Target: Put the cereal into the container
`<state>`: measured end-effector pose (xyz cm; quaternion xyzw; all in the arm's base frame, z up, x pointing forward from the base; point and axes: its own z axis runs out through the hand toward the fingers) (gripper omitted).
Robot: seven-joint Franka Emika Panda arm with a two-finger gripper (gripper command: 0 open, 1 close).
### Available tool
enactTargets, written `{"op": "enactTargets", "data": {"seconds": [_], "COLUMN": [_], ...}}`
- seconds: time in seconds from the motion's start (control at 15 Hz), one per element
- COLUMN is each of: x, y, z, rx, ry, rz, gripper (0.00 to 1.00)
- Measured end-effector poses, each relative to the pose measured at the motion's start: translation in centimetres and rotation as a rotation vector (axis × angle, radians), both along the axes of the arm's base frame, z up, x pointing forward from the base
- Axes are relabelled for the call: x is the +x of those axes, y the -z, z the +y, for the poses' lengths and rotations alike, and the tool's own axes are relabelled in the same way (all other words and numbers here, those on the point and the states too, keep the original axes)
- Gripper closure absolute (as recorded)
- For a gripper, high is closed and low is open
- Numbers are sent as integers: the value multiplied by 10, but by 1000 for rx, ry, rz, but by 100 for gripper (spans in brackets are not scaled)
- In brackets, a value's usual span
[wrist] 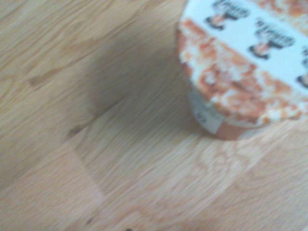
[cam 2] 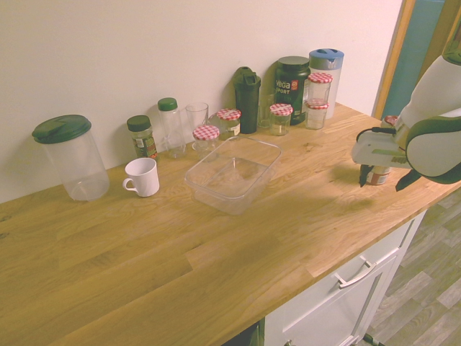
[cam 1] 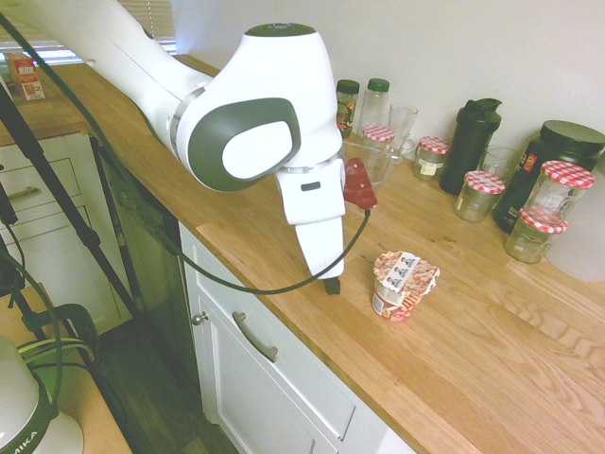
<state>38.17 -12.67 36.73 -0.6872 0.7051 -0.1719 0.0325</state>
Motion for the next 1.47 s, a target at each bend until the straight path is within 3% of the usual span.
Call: {"op": "enactTargets", "data": {"seconds": [0.27, 0.8, 1.27, 1.33, 1.47], "x": [-3, 62, 91, 93, 98], "y": [0, 13, 14, 15, 16], "z": [-32, -52, -57, -56, -55], "rx": [-47, -127, -190, -200, -221], "ry": [47, 1, -45, -48, -54], "rz": [-36, -81, -127, -129, -135], "gripper": [0, 0, 0, 100, 100]}}
